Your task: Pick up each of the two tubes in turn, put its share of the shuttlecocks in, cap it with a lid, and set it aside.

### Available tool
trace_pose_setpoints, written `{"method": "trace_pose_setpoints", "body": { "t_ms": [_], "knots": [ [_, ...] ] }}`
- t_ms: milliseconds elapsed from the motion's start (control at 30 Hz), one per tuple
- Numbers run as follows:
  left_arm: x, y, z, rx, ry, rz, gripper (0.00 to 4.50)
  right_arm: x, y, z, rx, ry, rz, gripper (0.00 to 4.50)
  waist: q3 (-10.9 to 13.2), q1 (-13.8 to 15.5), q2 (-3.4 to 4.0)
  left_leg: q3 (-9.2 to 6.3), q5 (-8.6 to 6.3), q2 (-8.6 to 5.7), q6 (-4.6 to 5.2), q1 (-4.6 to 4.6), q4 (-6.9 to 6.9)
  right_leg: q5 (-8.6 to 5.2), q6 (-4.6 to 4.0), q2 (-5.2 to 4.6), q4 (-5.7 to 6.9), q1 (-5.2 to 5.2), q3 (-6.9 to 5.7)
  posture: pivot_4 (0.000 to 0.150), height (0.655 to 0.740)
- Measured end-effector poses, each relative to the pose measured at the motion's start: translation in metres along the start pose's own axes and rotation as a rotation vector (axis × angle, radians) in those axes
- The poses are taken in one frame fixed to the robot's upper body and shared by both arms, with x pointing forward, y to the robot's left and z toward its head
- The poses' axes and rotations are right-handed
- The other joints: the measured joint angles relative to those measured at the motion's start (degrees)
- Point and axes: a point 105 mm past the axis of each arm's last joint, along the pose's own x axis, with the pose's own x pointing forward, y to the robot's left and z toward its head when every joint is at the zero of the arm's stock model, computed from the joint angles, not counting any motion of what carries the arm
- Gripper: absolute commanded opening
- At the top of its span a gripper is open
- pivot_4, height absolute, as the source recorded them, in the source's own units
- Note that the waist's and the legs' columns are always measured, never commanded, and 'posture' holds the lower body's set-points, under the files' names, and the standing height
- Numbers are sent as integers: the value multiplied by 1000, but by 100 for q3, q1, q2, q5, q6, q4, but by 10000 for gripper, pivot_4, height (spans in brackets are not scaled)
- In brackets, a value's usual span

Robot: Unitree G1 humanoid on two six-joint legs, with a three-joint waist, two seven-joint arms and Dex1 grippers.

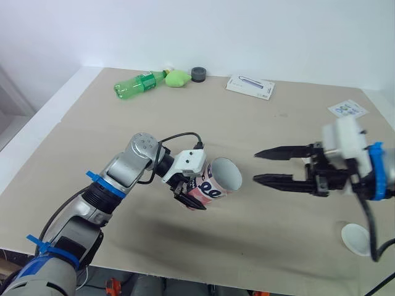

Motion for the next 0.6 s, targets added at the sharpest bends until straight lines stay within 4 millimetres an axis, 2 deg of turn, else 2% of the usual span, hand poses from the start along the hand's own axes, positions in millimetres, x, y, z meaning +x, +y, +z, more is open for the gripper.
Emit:
{"method": "trace_pose_setpoints", "body": {
  "t_ms": [67, 133, 267, 333, 400, 500, 600],
  "knots": [
    [1, 1, 1, 0, -4, 1, 37304, -4, 0, -2, 25, 2, -22, 23573, 0, 10, 0, 0, 0, 0, 0, 0, 1, 0, 1, 0, 0, 0, 0, 1500, 7294],
    [5, 0, 2, 0, -17, -3, 37304, -12, -2, -15, 86, 37, -78, 23573, 1, 33, -4, -1, 0, 0, 0, -3, 8, -2, 5, 0, 0, 1, -3, 1500, 7294],
    [9, 0, 3, 1, -32, -10, 37304, -53, -5, -66, 308, 127, -280, 23573, 0, 51, -7, -7, 0, -7, 1, -14, 16, -3, 8, -6, -3, 2, -8, 1500, 7294],
    [10, 0, 4, 2, -35, -9, 37304, -79, -3, -88, 423, 129, -419, 23573, -6, 32, 7, -6, 0, -7, 2, -10, 13, -4, 13, -4, -2, 2, -5, 1500, 7294],
    [10, 0, 3, 1, -36, -8, 37304, -85, -1, -91, 438, 134, -445, 23573, -9, 26, 12, -6, 0, -5, 2, -4, 12, -12, 26, -1, -1, 4, -5, 1500, 7294],
    [16, -1, 4, -4, -58, -6, 37304, -104, 14, -109, 517, 204, -511, 23573, -11, 33, 13, -12, 2, -4, 4, 0, 14, -16, 33, 0, -1, 11, -11, 1500, 7294],
    [17, -1, 5, -7, -62, -1, 37304, -114, 16, -116, 544, 222, -550, 23573, -17, 21, 23, 4, 2, -7, 4, 4, 19, -9, 43, -5, -2, 13, 5, 1500, 7294]
  ]
}}
